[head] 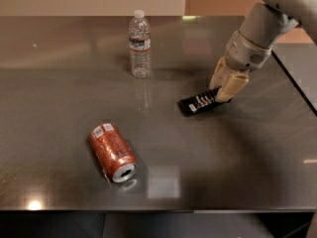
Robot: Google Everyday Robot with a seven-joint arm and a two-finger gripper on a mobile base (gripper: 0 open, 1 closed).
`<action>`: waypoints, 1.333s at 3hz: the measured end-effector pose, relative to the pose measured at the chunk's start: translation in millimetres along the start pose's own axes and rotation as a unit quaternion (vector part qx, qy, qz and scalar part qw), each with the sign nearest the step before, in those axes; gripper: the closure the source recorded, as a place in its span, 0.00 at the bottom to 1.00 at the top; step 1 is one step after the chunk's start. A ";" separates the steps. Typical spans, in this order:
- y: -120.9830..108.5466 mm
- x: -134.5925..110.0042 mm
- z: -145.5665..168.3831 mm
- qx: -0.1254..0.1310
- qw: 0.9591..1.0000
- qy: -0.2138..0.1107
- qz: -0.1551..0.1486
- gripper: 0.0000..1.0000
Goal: Pick rxbar chocolate
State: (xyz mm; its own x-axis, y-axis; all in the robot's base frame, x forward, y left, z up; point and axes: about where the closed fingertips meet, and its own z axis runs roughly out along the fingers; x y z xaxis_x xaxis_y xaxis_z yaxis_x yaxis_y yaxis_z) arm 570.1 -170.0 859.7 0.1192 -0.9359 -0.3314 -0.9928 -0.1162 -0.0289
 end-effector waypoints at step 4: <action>-26.6 -46.5 -90.2 0.097 0.992 -0.082 -0.012 1.00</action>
Offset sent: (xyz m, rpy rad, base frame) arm -0.0185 -0.0029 0.1112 0.1420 -0.0675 -0.0098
